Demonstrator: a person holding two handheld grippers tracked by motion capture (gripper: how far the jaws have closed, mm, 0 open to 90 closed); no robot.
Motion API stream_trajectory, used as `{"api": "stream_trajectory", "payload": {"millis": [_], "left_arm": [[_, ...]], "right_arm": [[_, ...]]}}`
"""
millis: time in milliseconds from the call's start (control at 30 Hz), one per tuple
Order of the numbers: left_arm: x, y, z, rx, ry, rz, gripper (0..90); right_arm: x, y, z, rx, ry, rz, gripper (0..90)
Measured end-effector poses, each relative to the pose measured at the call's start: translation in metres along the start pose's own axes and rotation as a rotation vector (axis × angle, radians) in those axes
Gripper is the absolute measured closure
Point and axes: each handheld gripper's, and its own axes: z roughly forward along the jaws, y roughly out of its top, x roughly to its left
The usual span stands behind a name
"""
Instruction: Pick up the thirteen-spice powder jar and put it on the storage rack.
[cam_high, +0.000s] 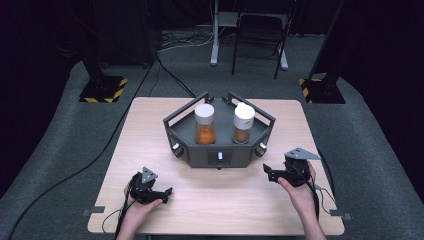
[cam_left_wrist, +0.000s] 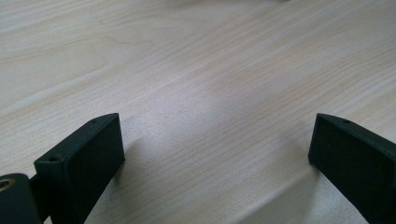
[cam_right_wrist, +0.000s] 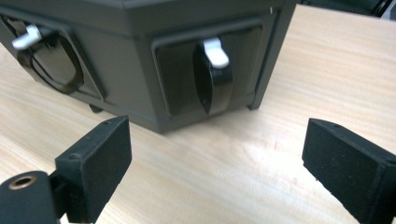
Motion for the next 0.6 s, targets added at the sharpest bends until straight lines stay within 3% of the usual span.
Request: {"api": "stream_trajectory", "payload": {"millis": [600], "left_arm": [[0.0,0.0,0.0,0.0,0.001,-0.001,3.4]], "right_arm": [[-0.017,-0.047,0.001,0.035,-0.021,0.075,7.1]]}}
